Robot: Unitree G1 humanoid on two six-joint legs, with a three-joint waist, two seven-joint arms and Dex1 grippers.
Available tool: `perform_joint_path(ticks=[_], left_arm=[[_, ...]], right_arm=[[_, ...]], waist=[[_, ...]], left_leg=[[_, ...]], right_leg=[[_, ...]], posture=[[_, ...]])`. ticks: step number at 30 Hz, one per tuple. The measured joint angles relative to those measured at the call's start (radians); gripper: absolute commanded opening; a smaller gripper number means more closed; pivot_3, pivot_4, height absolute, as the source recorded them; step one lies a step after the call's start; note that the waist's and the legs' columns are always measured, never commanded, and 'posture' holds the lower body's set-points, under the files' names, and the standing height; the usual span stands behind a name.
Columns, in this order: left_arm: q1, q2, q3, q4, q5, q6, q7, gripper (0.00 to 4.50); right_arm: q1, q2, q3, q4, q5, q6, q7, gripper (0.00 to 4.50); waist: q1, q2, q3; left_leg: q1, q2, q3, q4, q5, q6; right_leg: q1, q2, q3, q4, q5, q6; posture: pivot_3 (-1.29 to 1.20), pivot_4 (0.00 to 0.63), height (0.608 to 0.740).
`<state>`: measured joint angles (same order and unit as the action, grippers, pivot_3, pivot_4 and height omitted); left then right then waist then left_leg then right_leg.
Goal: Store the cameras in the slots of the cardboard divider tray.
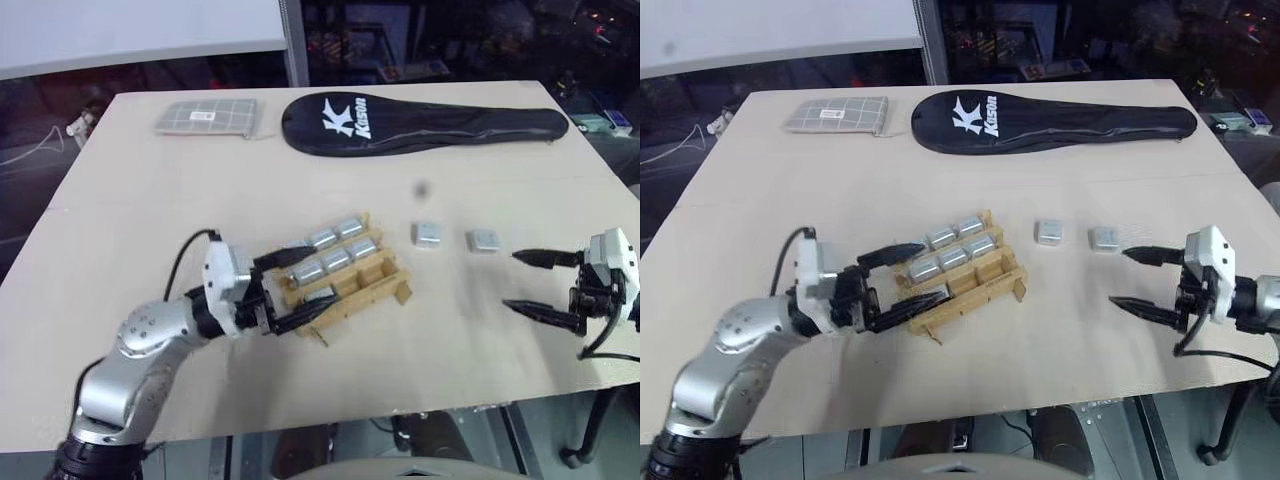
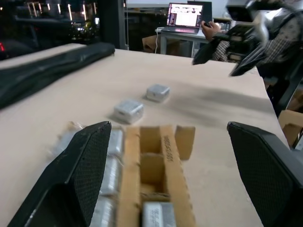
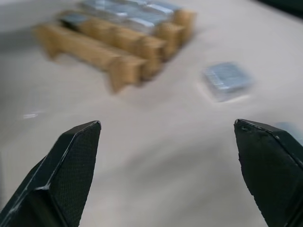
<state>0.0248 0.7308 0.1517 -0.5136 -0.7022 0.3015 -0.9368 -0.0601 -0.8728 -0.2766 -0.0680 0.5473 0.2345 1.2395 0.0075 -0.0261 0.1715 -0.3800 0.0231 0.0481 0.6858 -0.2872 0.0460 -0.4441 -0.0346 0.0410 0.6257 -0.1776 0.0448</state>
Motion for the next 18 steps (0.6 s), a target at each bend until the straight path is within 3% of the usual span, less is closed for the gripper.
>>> perform_joint_path(ticks=[5, 9, 11, 15, 18], left_arm=[[-0.016, 0.235, 0.145, -0.007, -0.055, 0.106, -0.116, 4.1], [-0.01, 0.342, 0.215, 0.002, -0.065, 0.157, -0.184, 4.1], [-0.001, 0.408, 0.296, 0.011, -0.08, 0.219, -0.231, 4.1], [0.016, 0.455, 0.411, 0.006, -0.143, 0.33, -0.272, 4.1], [0.002, 0.457, 0.423, 0.003, -0.162, 0.35, -0.28, 4.1]], right_arm=[[-0.135, 0.066, 0.076, 0.131, -0.153, -0.019, -0.171, 4.5], [-0.205, 0.13, 0.112, 0.189, -0.223, -0.014, -0.29, 4.5], [-0.231, 0.255, 0.117, 0.197, -0.261, 0.045, -0.475, 4.5], [-0.211, 0.444, 0.122, 0.128, -0.267, 0.178, -0.714, 4.5], [-0.209, 0.512, 0.121, 0.114, -0.274, 0.197, -0.802, 4.5]], waist=[[-0.017, 0.001, 0.001], [-0.022, 0.001, 0.002], [-0.023, 0.0, 0.003], [-0.025, 0.003, 0.005], [-0.023, 0.004, 0.005]], left_leg=[[-0.002, 0.0, 0.001, -0.001, 0.0, 0.0], [-0.003, 0.0, 0.002, -0.001, 0.0, 0.0], [-0.004, 0.001, 0.0, -0.002, 0.0, 0.0], [-0.004, 0.001, 0.001, -0.003, 0.0, -0.001], [-0.004, 0.0, 0.001, -0.002, 0.0, -0.001]], right_leg=[[-0.002, 0.0, 0.0, 0.0, 0.0, 0.0], [-0.004, 0.0, 0.001, -0.001, 0.0, 0.0], [-0.004, 0.001, -0.001, -0.001, 0.0, 0.0], [-0.005, 0.0, 0.001, 0.0, 0.0, 0.0], [-0.005, -0.001, 0.0, 0.0, 0.0, 0.0]], posture=[[0.0, 0.15, 0.74], [0.0, 0.15, 0.74], [0.0, 0.15, 0.74], [0.0, 0.15, 0.74], [0.0, 0.15, 0.74]])
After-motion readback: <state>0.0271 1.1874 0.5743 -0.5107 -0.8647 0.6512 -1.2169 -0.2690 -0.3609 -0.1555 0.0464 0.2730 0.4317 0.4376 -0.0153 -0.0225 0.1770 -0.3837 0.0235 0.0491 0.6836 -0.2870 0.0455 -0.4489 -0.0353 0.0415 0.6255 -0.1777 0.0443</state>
